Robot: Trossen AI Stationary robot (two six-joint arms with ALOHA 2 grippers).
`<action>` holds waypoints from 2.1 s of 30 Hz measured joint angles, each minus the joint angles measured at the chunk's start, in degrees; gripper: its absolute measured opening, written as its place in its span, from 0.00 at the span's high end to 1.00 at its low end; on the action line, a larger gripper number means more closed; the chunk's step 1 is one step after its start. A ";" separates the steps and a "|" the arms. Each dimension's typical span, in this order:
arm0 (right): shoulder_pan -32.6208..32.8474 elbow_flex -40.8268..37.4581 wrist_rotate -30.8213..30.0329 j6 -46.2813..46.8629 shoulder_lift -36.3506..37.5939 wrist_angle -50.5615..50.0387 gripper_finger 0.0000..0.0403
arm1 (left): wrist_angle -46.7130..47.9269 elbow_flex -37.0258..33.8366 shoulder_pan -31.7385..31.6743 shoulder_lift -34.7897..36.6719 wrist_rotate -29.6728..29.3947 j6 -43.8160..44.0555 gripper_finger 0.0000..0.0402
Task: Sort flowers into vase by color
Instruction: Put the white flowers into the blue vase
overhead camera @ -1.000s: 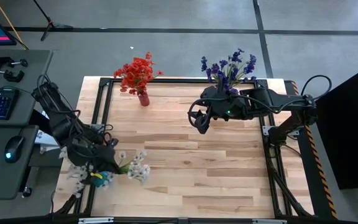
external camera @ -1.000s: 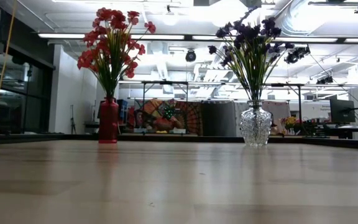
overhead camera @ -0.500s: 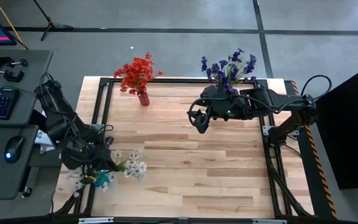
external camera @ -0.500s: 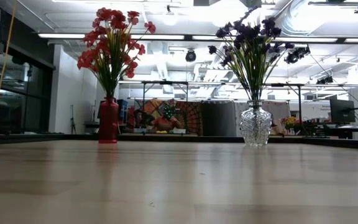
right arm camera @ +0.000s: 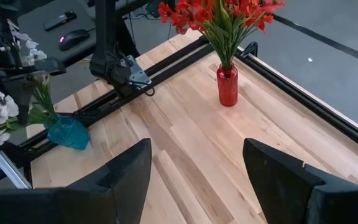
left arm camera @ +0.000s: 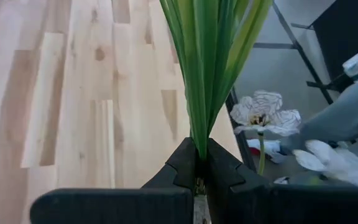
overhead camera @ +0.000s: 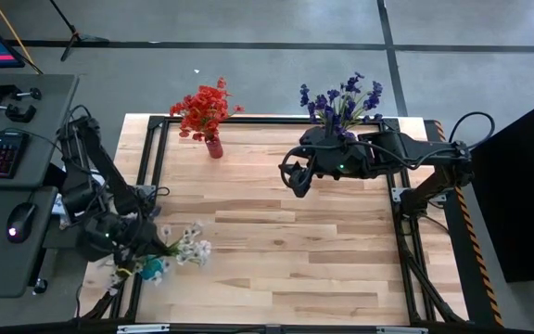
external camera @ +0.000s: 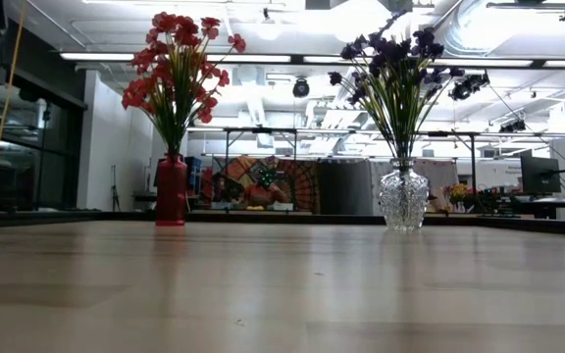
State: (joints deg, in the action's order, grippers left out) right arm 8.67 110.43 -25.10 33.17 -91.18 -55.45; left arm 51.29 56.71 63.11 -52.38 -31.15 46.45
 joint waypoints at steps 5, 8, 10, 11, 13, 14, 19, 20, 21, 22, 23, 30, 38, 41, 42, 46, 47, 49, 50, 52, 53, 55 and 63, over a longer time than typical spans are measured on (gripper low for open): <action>0.00 0.00 -1.33 -0.05 0.00 0.07 0.40 | -0.05 0.00 2.95 0.00 1.33 3.62 1.00; 0.00 0.00 -1.45 -0.09 0.00 0.07 0.40 | -0.05 0.00 4.70 0.00 -0.23 4.86 1.00; 0.00 0.00 -1.43 -0.09 0.00 0.07 0.40 | -0.02 0.00 5.53 0.00 -2.44 4.95 1.00; 0.00 0.00 -1.43 -0.09 0.00 0.07 0.40 | 0.00 0.00 5.86 0.00 -3.53 4.93 1.00; 0.00 0.00 -1.43 -0.09 0.00 0.07 0.40 | 0.56 0.00 6.32 0.00 -5.30 5.05 1.00; 0.00 0.00 -1.43 -0.05 0.00 0.07 0.40 | 0.80 0.00 6.46 0.00 -5.97 5.08 1.00; 0.00 0.01 -1.43 0.04 0.00 0.07 0.40 | 1.00 0.00 6.51 0.00 -8.35 5.49 1.00; 0.00 0.00 -1.43 0.14 0.00 0.07 0.40 | 1.00 0.00 6.65 0.00 -8.65 5.82 1.00; 0.00 0.00 -1.40 0.32 0.00 0.07 0.40 | 1.03 0.00 6.93 0.00 -9.03 6.07 1.00; 0.02 0.01 -1.40 0.42 0.00 0.07 0.40 | 1.00 0.00 7.29 0.00 -9.44 6.60 1.00; 0.00 0.01 -1.41 0.41 0.00 0.07 0.40 | 1.02 0.00 7.78 0.00 -10.01 7.19 1.00; 0.00 0.01 -1.45 0.37 0.00 0.07 0.40 | 1.03 0.00 13.24 -0.40 -14.75 12.97 1.00; 0.00 0.01 -1.52 0.35 0.00 0.07 0.40 | 2.50 0.00 18.23 -1.87 -17.31 17.35 1.00; 0.00 0.01 -1.81 0.44 0.00 0.07 0.40 | 3.18 0.00 19.80 -2.15 -20.74 18.21 1.00; 0.00 0.00 -1.84 0.44 0.00 0.07 0.40 | 3.30 0.00 20.20 -2.25 -21.76 18.52 1.00; 0.00 0.01 -1.86 0.91 0.00 0.05 0.40 | 3.57 -0.02 20.99 -2.40 -24.01 18.98 1.00; 0.00 0.02 -1.86 1.06 0.00 0.07 0.40 | 3.56 -0.02 21.03 -2.40 -24.62 19.06 1.00; 0.00 0.02 -1.86 1.36 0.00 0.05 0.40 | 3.50 -0.02 21.10 -2.40 -26.08 19.54 1.00; 0.00 0.00 -1.86 1.36 0.00 0.05 0.40 | 3.42 -0.02 21.15 -2.44 -26.68 19.74 1.00; 0.02 0.01 -1.85 1.36 0.00 0.05 0.40 | 3.39 -0.02 21.69 -2.82 -28.30 20.49 1.00; 0.00 0.02 -1.86 1.36 0.00 0.05 0.40 | 3.39 -0.02 22.12 -3.19 -29.32 20.84 1.00; 0.00 0.01 -1.86 1.36 0.00 0.05 0.40 | 3.39 -0.02 22.98 -3.94 -30.54 21.66 1.00; 0.00 0.02 -2.98 1.36 0.00 0.05 0.40 | 3.28 -0.04 28.04 -5.43 -29.42 28.67 1.00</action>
State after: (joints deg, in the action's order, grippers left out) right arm 8.67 110.45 -28.08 34.52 -91.18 -55.40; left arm 54.57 56.66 91.16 -57.81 -60.57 75.12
